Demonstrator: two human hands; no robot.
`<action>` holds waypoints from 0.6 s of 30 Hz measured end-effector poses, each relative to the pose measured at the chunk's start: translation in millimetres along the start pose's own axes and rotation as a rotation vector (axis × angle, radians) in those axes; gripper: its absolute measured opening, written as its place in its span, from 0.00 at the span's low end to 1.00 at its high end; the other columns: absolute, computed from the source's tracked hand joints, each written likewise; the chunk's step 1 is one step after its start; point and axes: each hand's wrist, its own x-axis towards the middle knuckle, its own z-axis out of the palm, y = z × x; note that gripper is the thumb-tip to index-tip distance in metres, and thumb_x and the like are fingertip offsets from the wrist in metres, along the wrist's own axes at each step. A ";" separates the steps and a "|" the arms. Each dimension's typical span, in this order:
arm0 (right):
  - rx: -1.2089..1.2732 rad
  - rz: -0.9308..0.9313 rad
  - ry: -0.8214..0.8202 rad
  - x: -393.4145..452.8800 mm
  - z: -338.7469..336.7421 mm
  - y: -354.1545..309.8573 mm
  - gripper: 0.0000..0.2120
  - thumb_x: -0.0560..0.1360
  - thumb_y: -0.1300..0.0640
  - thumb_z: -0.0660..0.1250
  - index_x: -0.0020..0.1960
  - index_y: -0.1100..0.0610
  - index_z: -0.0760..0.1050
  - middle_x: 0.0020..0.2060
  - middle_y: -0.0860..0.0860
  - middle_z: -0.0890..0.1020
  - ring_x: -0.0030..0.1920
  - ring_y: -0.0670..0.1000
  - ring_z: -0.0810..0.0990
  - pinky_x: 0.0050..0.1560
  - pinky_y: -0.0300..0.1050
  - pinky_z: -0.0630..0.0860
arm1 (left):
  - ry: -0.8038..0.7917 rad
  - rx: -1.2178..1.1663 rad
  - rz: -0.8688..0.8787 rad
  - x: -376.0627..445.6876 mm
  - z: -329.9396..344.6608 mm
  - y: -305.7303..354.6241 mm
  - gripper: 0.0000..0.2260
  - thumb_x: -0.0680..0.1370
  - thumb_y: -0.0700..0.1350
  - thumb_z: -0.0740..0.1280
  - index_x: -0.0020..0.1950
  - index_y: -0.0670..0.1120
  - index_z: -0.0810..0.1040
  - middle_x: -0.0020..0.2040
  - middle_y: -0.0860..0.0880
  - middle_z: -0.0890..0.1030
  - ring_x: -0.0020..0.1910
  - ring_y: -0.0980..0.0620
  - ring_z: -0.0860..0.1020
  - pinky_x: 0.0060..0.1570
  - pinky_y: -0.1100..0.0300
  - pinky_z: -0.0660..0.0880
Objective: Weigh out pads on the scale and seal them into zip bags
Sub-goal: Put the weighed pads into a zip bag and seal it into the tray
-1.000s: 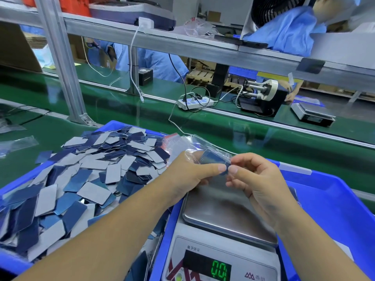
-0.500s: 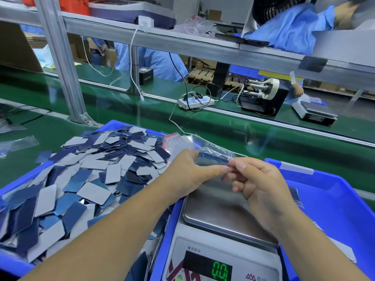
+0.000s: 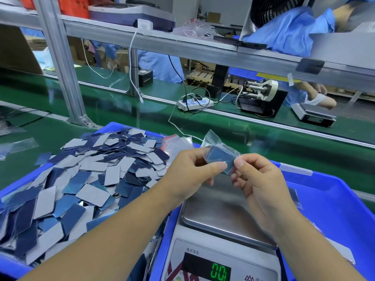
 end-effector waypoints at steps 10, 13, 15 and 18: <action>0.026 0.044 -0.018 1.1 0.1 2.3 0.07 0.65 0.59 0.74 0.42 0.58 0.79 0.36 0.54 0.80 0.33 0.50 0.79 0.32 0.39 0.75 | -0.005 -0.127 -0.032 -0.3 -0.2 -0.9 0.11 0.72 0.40 0.70 0.45 0.56 0.87 0.34 0.54 0.78 0.33 0.54 0.73 0.39 0.62 0.74; 0.050 0.033 -0.015 0.6 2.2 3.2 0.05 0.65 0.61 0.73 0.41 0.58 0.80 0.34 0.54 0.80 0.32 0.51 0.79 0.31 0.39 0.76 | -0.033 -0.142 -0.066 -1.4 0.6 -1.1 0.08 0.72 0.40 0.70 0.45 0.51 0.87 0.37 0.52 0.79 0.34 0.54 0.73 0.38 0.63 0.74; 0.052 0.027 -0.006 -0.2 5.1 4.5 0.03 0.65 0.62 0.73 0.39 0.57 0.81 0.33 0.54 0.81 0.32 0.50 0.79 0.30 0.38 0.75 | -0.003 -0.133 -0.091 -1.7 2.1 -1.0 0.07 0.70 0.40 0.71 0.43 0.50 0.87 0.37 0.50 0.80 0.35 0.55 0.74 0.37 0.63 0.74; 0.067 0.019 0.016 -1.9 8.4 6.8 0.02 0.66 0.61 0.73 0.38 0.57 0.83 0.33 0.55 0.81 0.31 0.51 0.79 0.29 0.38 0.75 | 0.026 -0.066 -0.087 -1.2 3.0 -0.7 0.06 0.70 0.41 0.71 0.42 0.49 0.86 0.37 0.49 0.81 0.36 0.54 0.75 0.37 0.61 0.74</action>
